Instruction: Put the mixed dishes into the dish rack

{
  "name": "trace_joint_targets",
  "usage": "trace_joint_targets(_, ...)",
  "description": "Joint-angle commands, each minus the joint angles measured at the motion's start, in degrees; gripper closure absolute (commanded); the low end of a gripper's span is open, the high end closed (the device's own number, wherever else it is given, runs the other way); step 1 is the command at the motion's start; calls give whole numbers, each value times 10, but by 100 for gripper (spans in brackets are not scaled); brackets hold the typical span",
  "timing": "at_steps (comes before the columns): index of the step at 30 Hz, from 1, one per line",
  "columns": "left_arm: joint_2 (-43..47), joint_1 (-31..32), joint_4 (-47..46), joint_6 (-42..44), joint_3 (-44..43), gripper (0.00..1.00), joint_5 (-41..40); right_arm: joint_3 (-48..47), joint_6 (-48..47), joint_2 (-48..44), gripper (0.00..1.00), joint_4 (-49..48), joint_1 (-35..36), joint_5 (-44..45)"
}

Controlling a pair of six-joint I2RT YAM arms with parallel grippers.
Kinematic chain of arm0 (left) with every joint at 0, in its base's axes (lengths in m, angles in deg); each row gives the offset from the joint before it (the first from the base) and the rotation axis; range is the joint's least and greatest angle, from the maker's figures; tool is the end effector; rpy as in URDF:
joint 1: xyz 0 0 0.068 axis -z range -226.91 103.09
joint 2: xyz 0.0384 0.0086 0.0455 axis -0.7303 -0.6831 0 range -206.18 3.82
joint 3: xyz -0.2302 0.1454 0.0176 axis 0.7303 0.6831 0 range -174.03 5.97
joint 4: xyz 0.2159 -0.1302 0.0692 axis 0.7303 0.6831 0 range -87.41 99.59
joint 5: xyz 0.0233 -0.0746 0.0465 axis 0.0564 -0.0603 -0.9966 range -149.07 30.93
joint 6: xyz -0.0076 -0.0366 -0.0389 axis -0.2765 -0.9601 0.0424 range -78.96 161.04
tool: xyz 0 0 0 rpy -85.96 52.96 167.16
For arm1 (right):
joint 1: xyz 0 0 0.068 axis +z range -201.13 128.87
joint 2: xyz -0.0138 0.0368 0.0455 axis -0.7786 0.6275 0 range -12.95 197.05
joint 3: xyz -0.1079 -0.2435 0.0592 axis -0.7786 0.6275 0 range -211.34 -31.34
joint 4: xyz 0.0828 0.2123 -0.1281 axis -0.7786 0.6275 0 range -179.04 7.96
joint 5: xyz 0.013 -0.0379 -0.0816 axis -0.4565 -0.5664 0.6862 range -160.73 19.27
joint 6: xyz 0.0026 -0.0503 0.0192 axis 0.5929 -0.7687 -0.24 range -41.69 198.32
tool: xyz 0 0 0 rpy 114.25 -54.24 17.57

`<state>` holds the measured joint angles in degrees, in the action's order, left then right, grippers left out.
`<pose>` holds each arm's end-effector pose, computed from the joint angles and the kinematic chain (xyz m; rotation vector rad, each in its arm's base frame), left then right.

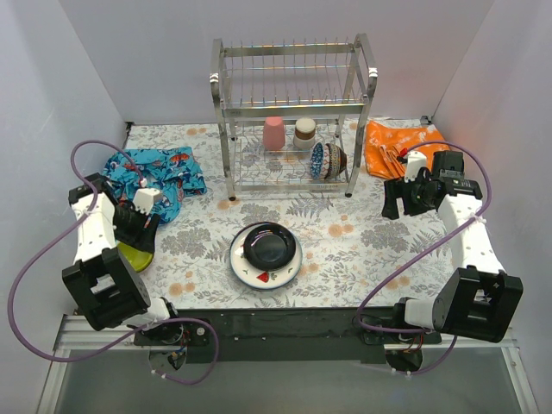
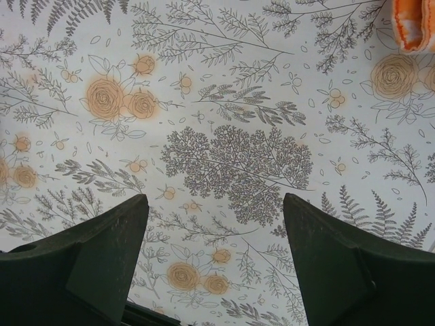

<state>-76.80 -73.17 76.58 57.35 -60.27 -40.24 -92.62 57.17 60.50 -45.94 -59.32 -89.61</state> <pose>0.2134 0.0923 0.2637 -0.2499 2.9532 -0.4427 0.2573 -0.0254 0.2851 -0.4061 2.4390 0.2015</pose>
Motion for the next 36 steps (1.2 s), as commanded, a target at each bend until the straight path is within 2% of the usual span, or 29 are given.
trace_joint_targets(1, 29, 1, -46, -3, 35, 44, -19, -10, 8, 3, 11, -5, -1, -21)
trace_joint_targets(6, 30, 1, -79, -34, 66, 45, -3, -46, 5, 36, 11, 2, -1, -13)
trace_joint_targets(15, 31, 0, -111, -22, 111, 51, -4, -89, -10, 81, 12, 23, 1, 13)
trace_joint_targets(26, 40, 1, -112, -36, 120, 77, 15, -103, -11, 100, 13, 57, 14, 38)
trace_joint_targets(29, 42, 0, -126, -37, 124, 78, 10, -117, -8, 107, 13, 56, 24, 50)
trace_joint_targets(32, 42, 1, -145, -42, 124, 70, -1, -123, -8, 110, 13, 57, 34, 54)
trace_joint_targets(35, 29, 1, -148, -40, 123, 73, -6, -121, -10, 111, 13, 56, 43, 62)
trace_joint_targets(36, 25, 0, -147, -42, 118, 78, -5, -117, -10, 109, 13, 56, 45, 64)
